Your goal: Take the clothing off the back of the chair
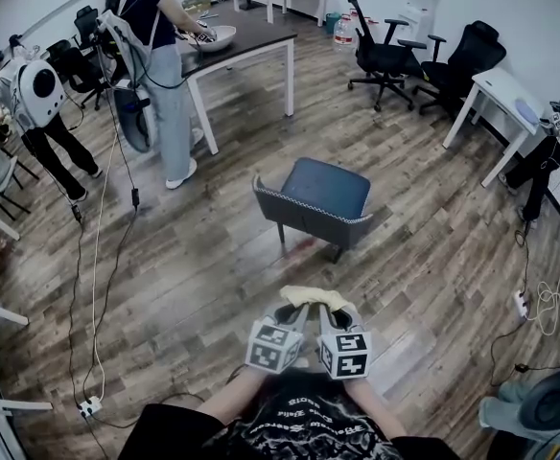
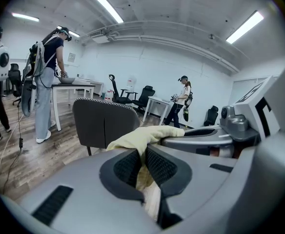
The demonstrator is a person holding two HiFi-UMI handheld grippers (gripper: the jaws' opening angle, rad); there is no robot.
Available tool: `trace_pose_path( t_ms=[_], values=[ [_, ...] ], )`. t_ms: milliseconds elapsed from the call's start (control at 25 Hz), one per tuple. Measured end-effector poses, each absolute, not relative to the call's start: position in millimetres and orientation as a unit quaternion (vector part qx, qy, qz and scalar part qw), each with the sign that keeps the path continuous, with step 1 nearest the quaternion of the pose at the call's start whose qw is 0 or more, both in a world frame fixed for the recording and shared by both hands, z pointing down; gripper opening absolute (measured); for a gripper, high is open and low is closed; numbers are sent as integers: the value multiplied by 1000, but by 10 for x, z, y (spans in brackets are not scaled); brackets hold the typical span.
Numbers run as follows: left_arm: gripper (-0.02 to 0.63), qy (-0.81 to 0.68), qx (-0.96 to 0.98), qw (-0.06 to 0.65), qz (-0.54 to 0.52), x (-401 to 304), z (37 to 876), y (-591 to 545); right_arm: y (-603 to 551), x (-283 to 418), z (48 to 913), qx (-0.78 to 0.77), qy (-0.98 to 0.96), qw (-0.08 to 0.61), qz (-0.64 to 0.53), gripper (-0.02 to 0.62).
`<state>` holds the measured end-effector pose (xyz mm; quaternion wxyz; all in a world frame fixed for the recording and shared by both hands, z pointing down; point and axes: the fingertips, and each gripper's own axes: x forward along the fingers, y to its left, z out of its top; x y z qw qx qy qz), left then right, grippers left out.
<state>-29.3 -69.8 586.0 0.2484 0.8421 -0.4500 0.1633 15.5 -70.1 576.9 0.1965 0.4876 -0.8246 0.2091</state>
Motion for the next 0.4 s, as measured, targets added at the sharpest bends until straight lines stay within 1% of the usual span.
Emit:
trace_pose_path(
  t_ms=[400],
  values=[
    [28,-450,841,254,161,-390,5941,-688,-690,55,5849,478,-828,209,208,29]
  ],
)
